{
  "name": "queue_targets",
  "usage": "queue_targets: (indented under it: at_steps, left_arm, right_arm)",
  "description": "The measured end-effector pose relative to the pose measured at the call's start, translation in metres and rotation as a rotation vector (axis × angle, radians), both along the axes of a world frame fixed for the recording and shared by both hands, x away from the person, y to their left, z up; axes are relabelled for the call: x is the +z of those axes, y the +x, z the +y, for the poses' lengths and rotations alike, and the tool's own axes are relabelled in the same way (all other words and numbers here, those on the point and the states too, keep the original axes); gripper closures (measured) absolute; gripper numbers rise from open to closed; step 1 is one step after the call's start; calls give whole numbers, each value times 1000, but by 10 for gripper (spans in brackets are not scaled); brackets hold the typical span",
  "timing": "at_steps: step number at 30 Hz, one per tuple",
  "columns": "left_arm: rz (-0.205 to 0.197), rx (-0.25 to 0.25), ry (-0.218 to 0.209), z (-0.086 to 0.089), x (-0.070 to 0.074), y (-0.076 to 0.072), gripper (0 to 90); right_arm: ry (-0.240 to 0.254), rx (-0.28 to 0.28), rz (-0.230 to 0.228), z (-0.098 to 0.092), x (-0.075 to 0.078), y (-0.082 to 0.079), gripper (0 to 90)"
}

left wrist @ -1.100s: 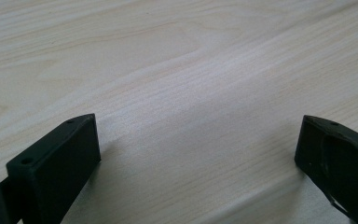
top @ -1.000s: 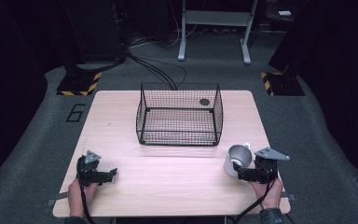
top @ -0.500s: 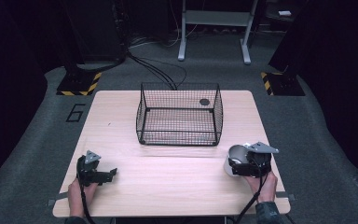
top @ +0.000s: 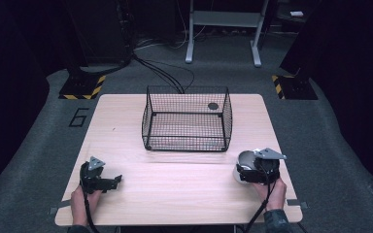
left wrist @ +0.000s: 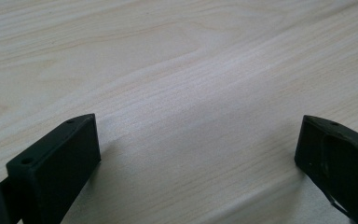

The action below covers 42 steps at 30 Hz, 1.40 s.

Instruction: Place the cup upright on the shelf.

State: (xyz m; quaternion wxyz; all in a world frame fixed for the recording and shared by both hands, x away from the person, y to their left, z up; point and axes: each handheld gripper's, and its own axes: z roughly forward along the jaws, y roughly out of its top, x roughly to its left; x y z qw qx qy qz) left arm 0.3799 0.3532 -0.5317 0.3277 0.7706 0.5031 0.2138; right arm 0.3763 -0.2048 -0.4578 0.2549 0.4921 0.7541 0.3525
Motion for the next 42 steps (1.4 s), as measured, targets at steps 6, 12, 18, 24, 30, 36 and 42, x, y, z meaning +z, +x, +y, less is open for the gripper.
queue_targets:
  at_steps: [6,12,18,24,30,36,42]
  left_arm:
    - [0,0,0,0,0,0,0]
    - [-3,1,0,0,0,0,0]
    - [-2,1,1,0,0,0,0]
    - [-4,2,0,0,0,0,0]
    - [-4,2,-1,0,0,0,0]
    - [0,-1,1,0,0,0,0]
    - [-5,1,-1,0,0,0,0]
  right_arm:
    - [-1,-2,0,0,-1,0,51]
    - [2,0,-9,0,-1,0,55]
    - [3,4,-23,-1,-2,-1,58]
    - [-5,15,-33,-1,-1,-2,59]
    - [4,23,-42,-1,3,-4,59]
    - [11,36,-40,-1,10,-6,59]
    - [26,51,-49,1,17,-9,59]
